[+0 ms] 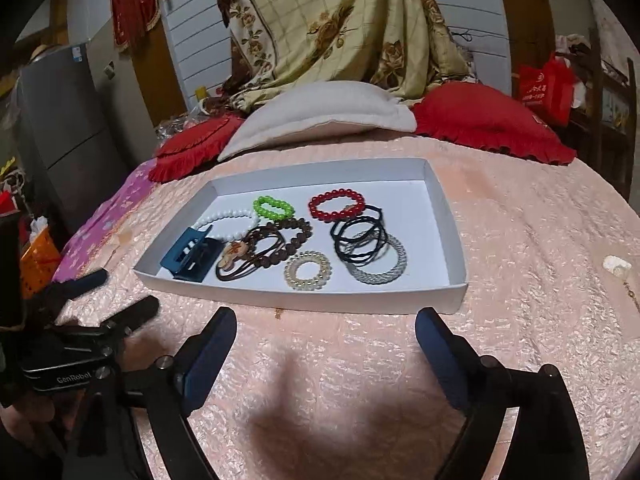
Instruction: Organize jewelry
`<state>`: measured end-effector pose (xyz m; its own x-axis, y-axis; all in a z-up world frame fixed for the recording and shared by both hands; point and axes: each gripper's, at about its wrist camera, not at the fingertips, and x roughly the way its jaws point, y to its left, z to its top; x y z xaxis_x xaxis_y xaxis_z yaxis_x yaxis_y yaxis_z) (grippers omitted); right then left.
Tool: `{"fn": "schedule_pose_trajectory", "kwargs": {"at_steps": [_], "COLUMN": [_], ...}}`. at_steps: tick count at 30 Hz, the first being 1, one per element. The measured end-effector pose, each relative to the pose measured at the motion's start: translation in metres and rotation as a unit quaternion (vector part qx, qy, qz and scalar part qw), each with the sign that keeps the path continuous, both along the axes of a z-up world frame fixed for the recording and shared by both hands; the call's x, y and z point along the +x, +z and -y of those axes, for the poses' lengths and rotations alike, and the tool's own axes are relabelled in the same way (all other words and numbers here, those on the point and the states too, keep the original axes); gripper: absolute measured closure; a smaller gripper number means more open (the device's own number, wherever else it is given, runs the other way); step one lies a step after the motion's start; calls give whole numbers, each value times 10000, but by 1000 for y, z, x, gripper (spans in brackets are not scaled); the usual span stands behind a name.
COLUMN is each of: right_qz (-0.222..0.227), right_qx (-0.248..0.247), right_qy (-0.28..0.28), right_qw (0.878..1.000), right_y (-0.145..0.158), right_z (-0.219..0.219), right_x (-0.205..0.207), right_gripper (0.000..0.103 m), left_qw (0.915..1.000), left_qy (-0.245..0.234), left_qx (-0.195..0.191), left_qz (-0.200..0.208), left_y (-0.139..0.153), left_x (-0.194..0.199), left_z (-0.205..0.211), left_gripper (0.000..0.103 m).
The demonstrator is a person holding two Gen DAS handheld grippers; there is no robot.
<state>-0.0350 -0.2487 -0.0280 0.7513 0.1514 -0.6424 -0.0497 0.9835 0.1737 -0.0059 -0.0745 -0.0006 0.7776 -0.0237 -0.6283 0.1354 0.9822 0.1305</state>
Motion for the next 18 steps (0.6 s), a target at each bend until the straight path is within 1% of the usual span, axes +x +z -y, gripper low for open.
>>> {"fn": "schedule_pose_trajectory", "kwargs": {"at_steps": [1,2,4,6,12,18], "right_qz": [-26,-47,-81,-122,-105,-75], "right_qx": [-21,-22,-71,-132,-78,-119], "right_qy": [-48,-70,-121,-140,-91,-116], "right_qw": [10000,10000,9999,9997,9999,9998], "right_y": [0,0,0,-1,0,0], "right_z": [1,2,2,1,1,0], "right_x": [2,4,5,6,6,6], "right_gripper": [13,13,13,13,13,13], "left_qw": [10000,9998,9988,9981,9975,9980], "left_qy": [73,185,329,262,202,104], "left_qx": [7,-76,-275,-421,-346,-265], "left_qz": [34,-2,-219,-360,-583,-568], "left_y": [1,1,-1,-4,-7,-8], "left_x": [0,2,7,8,7,3], "left_z": [-2,-4,-10,-12,-2,4], "left_gripper": [1,1,1,1,1,1]}}
